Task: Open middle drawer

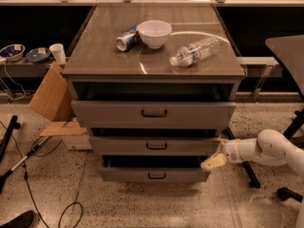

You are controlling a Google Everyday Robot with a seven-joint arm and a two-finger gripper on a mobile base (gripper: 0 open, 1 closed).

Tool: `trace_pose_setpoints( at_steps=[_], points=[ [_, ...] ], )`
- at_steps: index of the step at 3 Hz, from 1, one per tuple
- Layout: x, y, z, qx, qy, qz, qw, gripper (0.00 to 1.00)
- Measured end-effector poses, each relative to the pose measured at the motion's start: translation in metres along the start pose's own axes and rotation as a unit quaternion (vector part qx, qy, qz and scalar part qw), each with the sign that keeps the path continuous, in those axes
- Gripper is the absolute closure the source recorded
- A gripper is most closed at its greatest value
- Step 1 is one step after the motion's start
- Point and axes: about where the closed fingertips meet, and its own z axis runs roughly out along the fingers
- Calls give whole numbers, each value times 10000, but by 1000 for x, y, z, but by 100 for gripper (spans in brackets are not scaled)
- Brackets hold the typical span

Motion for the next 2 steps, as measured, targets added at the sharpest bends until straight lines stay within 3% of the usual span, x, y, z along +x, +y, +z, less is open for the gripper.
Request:
trace_pose_setpoints(
  at_steps=[2],
  points=[
    [6, 2, -3, -91, 24, -65, 9999, 0]
  ],
)
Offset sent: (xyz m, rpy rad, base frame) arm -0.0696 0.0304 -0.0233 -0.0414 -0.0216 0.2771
